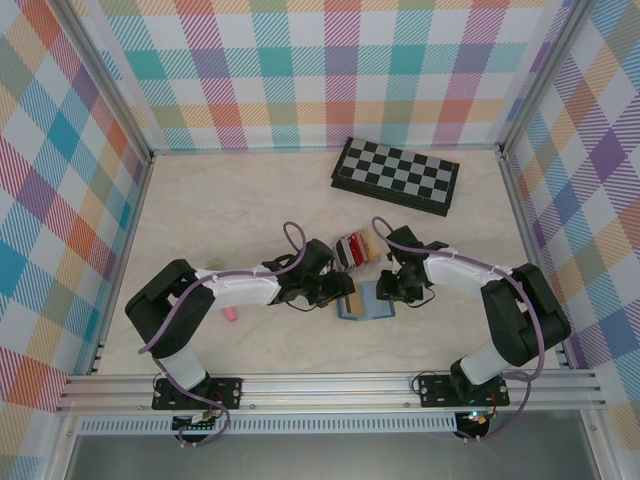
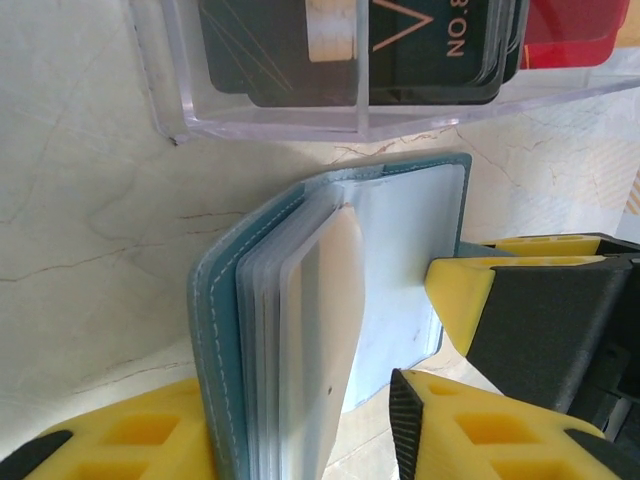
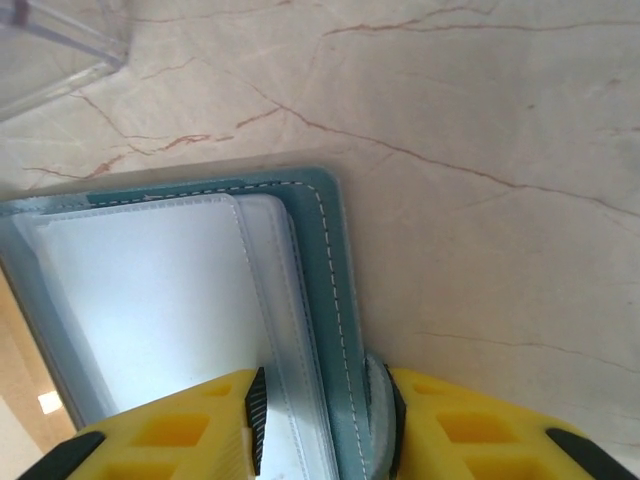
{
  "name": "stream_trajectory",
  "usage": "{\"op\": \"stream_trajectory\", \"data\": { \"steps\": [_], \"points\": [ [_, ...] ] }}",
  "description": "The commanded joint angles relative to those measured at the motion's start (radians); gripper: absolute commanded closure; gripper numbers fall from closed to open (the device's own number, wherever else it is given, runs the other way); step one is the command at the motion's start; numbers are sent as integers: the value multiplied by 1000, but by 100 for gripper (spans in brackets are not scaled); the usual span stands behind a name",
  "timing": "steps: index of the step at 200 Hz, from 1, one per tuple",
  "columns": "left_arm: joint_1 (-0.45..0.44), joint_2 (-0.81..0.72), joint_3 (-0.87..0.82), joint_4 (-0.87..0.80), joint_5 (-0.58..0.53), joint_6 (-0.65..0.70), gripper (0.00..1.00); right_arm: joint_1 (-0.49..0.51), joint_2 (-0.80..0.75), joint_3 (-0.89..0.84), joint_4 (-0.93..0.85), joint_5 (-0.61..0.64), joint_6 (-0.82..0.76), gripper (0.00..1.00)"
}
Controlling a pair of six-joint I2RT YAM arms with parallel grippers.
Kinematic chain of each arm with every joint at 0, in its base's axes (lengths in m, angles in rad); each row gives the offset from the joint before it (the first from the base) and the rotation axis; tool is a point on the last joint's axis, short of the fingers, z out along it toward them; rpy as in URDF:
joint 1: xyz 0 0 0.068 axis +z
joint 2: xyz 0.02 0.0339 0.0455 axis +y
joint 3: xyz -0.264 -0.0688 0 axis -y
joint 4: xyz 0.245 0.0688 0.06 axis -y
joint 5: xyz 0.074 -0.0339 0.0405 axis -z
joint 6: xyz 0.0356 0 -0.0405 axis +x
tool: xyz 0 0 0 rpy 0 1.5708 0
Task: Put the credit cards into the card holder
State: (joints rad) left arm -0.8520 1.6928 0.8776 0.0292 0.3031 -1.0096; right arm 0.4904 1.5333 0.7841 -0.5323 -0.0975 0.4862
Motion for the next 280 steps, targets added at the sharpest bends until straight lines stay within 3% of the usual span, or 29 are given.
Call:
{"op": "stream_trajectory", "data": {
  "steps": [1, 46, 114, 177, 215, 251, 280],
  "points": [
    [5, -33, 25, 13, 44, 13, 56, 7, -7, -26, 55, -106, 16, 64],
    [-16, 3, 129, -63, 71, 79, 52, 7, -45, -53, 104, -207, 45, 63],
    [-36, 126, 203, -92, 90, 94, 50, -16, -136, -32, -74, 35, 58, 56],
    [-44, 143, 212, -86, 88, 91, 50, -29, -200, -4, -145, 52, 21, 62],
    [-44, 137, 213, -100, 84, 101, 50, -29, -190, 14, -143, 36, 4, 74],
    [-44, 133, 212, -112, 78, 109, 50, -29, -200, 20, -139, 33, -1, 76],
    [-45, 131, 210, -112, 77, 111, 50, -30, -180, 31, -154, 39, -13, 84]
  ]
}}
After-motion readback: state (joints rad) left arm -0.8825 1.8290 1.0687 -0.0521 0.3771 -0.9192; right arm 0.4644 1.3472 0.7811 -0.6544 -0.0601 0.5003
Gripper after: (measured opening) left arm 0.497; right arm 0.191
